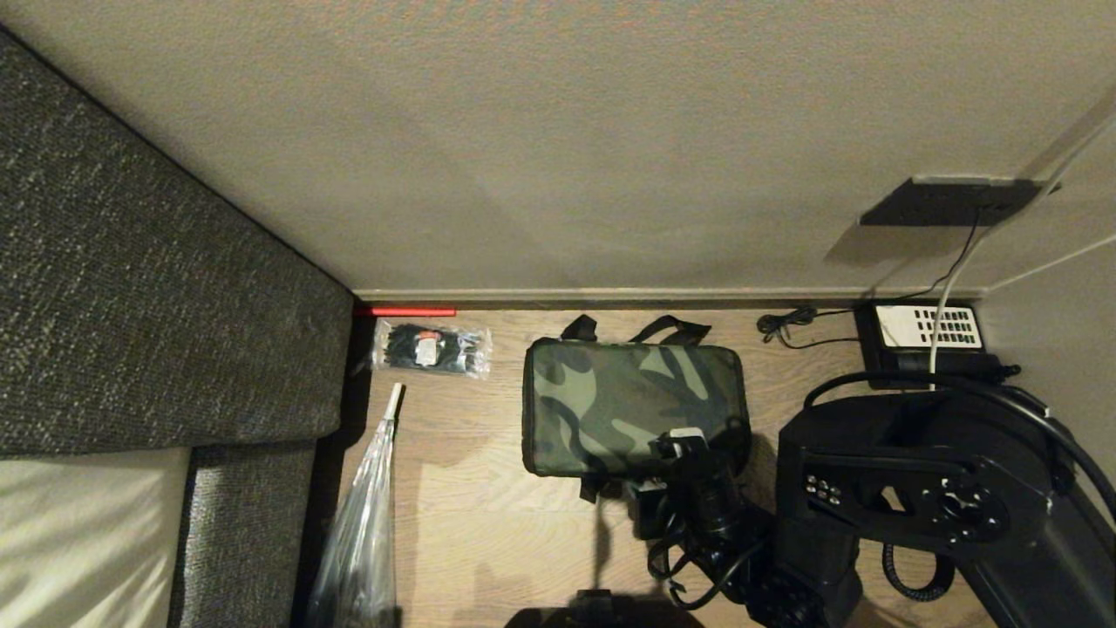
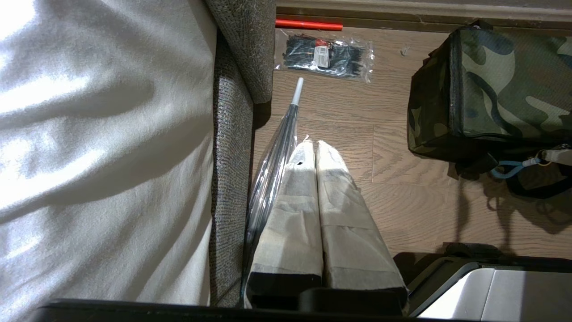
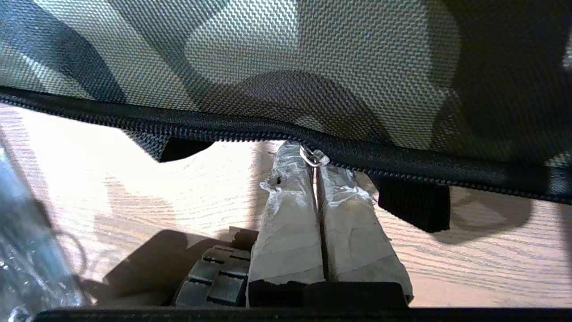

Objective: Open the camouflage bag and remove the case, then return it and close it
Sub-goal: Open the top of the storage box

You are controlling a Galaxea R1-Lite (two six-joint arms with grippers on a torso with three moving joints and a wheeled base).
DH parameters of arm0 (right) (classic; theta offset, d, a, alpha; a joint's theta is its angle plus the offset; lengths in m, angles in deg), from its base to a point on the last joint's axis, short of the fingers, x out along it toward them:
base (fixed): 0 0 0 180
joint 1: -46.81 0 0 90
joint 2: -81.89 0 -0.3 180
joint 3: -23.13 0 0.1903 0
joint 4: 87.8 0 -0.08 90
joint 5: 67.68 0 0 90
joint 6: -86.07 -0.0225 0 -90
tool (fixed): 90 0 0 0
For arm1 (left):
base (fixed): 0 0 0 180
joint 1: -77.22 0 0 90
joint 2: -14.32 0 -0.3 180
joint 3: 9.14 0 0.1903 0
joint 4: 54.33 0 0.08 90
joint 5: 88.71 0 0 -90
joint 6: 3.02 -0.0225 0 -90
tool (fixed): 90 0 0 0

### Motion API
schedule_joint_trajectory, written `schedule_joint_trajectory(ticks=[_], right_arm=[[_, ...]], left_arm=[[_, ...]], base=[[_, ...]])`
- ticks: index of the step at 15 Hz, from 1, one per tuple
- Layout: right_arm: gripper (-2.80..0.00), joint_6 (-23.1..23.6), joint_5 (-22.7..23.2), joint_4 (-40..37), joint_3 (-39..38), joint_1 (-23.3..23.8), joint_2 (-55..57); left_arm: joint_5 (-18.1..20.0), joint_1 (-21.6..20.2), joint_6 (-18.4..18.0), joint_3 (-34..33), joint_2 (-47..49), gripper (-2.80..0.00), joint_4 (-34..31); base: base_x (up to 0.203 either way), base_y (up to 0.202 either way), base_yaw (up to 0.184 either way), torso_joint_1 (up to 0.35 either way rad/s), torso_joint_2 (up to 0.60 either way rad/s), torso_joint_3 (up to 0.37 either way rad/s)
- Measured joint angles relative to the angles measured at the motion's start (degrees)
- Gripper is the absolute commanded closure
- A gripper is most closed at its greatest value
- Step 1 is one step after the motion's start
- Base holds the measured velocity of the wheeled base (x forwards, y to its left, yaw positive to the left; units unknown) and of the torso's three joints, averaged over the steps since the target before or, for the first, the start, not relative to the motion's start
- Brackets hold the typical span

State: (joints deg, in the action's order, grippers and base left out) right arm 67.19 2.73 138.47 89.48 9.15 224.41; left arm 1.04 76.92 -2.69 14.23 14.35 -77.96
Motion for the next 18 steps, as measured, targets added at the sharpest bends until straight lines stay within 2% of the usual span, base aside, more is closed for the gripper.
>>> schedule_joint_trajectory(ticks=[9, 18], right_arm=[[0.00, 3.93, 1.05, 1.12, -10.18, 2.40, -5.29], [0.00, 6.49, 2.72, 0.98, -13.03, 9.24, -7.91]], left_arm=[[0.01, -0.02, -0.03, 0.00, 0.00, 0.00, 0.00], [0.04, -0.02, -0.02, 0.00, 0.00, 0.00, -0.02]], base=[[0.000, 0.000, 0.000, 0.000, 0.00, 0.000], [0.000, 0.000, 0.000, 0.000, 0.00, 0.000]])
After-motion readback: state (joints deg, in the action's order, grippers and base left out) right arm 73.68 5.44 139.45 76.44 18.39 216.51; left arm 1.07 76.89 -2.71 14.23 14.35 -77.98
